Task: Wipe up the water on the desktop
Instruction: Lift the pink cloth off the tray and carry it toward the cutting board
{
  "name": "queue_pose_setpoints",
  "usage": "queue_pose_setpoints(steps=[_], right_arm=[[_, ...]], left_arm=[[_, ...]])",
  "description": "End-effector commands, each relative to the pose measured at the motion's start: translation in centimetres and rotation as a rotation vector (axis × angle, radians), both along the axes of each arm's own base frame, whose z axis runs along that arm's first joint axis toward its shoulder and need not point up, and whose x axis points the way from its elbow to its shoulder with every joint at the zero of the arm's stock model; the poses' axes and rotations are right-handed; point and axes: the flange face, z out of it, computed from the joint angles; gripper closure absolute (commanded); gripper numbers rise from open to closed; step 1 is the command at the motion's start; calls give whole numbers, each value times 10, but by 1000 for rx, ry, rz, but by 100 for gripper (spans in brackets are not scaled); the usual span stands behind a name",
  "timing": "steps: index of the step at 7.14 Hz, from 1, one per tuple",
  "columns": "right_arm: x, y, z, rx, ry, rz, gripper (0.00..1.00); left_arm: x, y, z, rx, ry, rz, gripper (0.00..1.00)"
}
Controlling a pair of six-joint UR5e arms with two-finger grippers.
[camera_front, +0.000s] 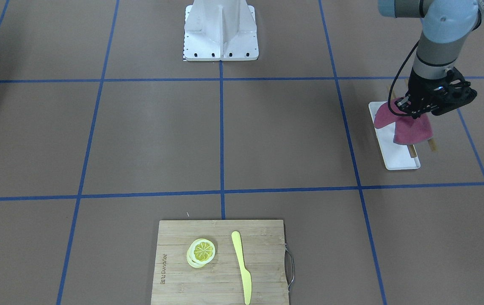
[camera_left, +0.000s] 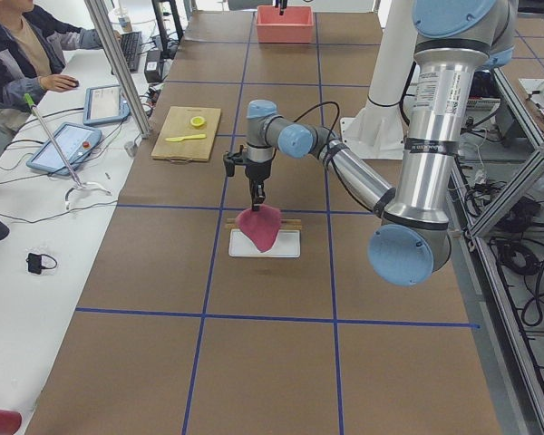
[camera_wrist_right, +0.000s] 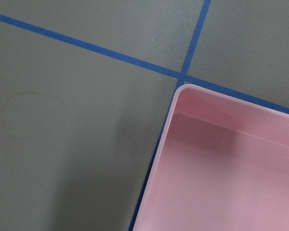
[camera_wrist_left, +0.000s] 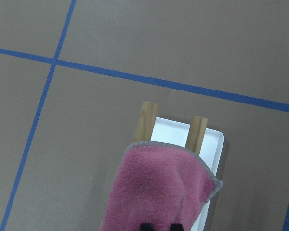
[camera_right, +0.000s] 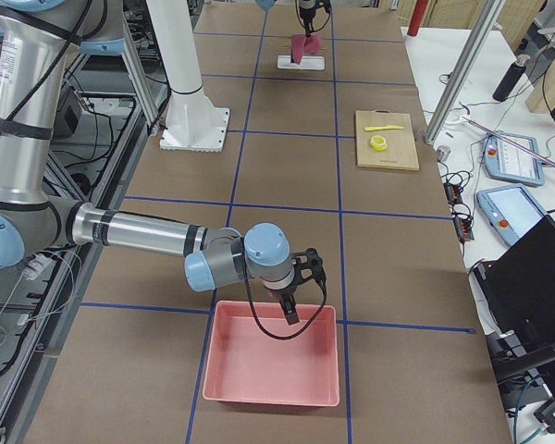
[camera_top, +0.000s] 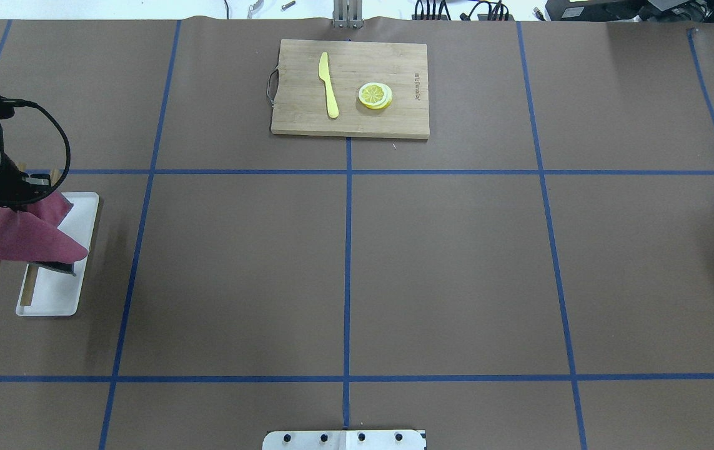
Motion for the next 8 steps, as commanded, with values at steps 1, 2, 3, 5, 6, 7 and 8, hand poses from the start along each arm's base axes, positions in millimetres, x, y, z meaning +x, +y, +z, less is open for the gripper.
queue_pose_setpoints(steps=[1, 2, 3, 5, 6, 7, 8], right_arm=[[0, -2, -3, 7, 0, 1, 0], [0, -3, -7, 13, -2, 1, 0], [-1, -9, -12, 24, -5, 1, 0], [-5, -17, -23, 17, -54, 10, 0], [-8, -25, -37, 17, -101, 14, 0], [-10, -25, -49, 15, -144, 25, 0], [-12, -29, -66, 10, -183, 84, 0]], left_arm=[[-8, 5, -23, 39, 31, 51, 100], [1, -1, -54, 22, 126, 122, 100], [3, -21, -106, 55, 174, 101, 100], [14, -34, -191, 48, 219, 76, 100], [28, -44, -241, 14, 308, 21, 100], [31, -43, -275, -9, 378, -30, 100], [37, -43, -298, -15, 465, -71, 100]])
